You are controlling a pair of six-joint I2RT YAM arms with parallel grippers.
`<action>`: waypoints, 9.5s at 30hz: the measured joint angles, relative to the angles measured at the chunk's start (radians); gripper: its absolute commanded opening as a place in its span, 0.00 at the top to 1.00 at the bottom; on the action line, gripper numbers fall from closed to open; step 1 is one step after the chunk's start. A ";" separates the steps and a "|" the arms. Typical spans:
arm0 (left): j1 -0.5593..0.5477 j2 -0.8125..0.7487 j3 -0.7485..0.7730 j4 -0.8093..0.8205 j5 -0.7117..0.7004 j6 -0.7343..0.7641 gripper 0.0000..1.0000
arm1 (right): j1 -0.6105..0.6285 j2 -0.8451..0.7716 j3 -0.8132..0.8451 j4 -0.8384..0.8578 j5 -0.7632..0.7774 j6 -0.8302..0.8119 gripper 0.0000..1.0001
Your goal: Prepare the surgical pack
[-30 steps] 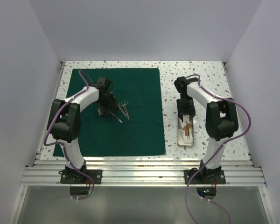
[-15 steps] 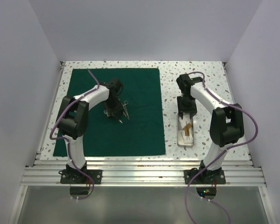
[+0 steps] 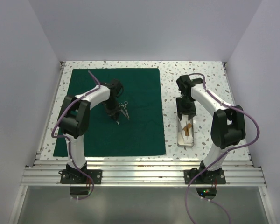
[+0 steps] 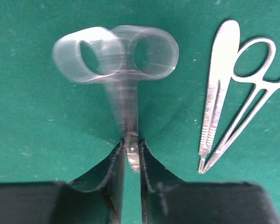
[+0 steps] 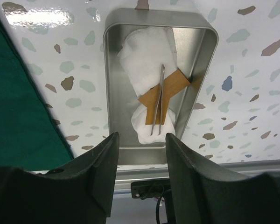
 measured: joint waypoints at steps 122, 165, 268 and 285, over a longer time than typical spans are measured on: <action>-0.049 -0.024 0.109 0.016 0.077 0.274 1.00 | 0.102 0.007 0.121 0.064 -0.182 0.080 0.17; 0.148 -0.418 -0.233 0.222 0.251 0.365 0.43 | 0.527 0.236 0.139 0.175 -0.236 0.109 0.64; -0.086 0.226 0.364 -0.064 -0.059 0.109 0.96 | 0.018 -0.168 -0.227 0.048 -0.206 -0.015 0.44; -0.089 -0.020 0.138 0.119 0.292 0.332 1.00 | 0.027 -0.127 -0.161 0.419 -0.608 0.203 0.26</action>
